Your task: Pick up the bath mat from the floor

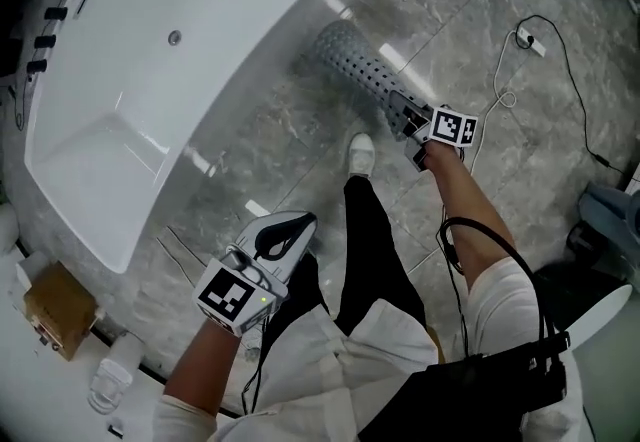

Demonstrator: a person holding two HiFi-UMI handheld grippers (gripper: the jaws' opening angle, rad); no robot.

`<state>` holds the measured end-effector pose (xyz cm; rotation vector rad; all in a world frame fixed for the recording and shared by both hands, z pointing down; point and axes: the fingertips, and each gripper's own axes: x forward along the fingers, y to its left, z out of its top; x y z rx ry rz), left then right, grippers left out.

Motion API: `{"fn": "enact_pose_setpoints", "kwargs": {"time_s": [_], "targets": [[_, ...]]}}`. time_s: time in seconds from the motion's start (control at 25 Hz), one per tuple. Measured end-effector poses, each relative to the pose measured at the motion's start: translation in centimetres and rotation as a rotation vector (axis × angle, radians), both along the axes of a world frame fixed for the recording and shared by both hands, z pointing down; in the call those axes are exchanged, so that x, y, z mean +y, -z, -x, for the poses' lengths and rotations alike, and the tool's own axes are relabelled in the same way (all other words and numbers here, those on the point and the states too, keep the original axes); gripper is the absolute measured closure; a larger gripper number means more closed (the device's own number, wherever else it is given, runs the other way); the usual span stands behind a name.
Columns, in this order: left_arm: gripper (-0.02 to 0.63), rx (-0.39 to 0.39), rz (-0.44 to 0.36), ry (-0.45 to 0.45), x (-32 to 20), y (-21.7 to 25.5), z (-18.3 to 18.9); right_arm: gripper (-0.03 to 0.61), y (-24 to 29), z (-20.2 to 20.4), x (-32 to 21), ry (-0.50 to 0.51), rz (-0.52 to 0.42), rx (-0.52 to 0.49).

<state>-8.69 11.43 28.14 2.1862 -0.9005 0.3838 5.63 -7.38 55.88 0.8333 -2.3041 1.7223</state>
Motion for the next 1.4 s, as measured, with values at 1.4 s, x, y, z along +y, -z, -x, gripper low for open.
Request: {"fn": "enact_pose_setpoints", "kwargs": {"time_s": [1.4], "targets": [[0.607, 0.030, -0.278, 0.054, 25.1, 21.9, 13.0, 0.566, 49.4, 7.0, 35.5, 0.038, -0.303, -0.146]]}}
